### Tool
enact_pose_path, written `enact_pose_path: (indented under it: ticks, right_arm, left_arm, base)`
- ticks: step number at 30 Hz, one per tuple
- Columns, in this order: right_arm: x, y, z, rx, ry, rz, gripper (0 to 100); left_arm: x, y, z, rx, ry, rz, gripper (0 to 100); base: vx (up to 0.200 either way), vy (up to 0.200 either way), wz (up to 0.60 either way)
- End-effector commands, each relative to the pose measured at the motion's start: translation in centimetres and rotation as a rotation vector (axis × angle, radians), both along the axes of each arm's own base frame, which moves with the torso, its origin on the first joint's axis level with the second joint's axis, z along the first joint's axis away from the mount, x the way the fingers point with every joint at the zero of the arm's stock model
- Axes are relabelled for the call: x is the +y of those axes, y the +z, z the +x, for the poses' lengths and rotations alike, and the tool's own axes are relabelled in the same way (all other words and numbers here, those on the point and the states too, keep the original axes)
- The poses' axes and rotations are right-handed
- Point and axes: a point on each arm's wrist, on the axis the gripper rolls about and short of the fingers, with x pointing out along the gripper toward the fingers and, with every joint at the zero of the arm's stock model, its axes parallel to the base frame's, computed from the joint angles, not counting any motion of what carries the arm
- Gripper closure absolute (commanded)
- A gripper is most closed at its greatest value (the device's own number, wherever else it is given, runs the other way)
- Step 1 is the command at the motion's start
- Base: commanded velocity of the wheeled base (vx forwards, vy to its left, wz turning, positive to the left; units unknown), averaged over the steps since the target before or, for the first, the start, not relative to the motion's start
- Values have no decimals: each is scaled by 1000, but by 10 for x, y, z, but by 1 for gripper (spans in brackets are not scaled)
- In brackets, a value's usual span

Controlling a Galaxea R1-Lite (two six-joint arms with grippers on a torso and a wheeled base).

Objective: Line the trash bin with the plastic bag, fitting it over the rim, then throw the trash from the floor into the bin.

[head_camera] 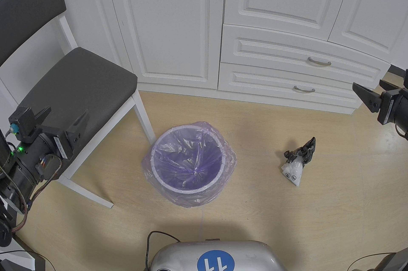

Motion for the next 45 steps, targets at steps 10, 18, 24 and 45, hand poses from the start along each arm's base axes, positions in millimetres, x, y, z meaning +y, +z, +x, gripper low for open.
enact_pose_path:
  ticks: [10,18,24,45]
  right_arm:
    - [-43,-28,116,460,6,227,0]
    - [-51,-88,182,637,-48,287,0]
    - [-52,-128,205,737,-71,280,0]
    - [-80,-291,286,796,-266,291,0]
  left_arm:
    - [3,24,-10,-21,-12,-105,0]
    - [3,22,-10,-14,-13,-103,0]
    - [2,20,-9,-4,-15,-101,0]
    - [0,14,-5,26,-15,-93,0]
  base:
    - [0,0,0]
    - [0,0,0]
    - [0,0,0]
    - [0,0,0]
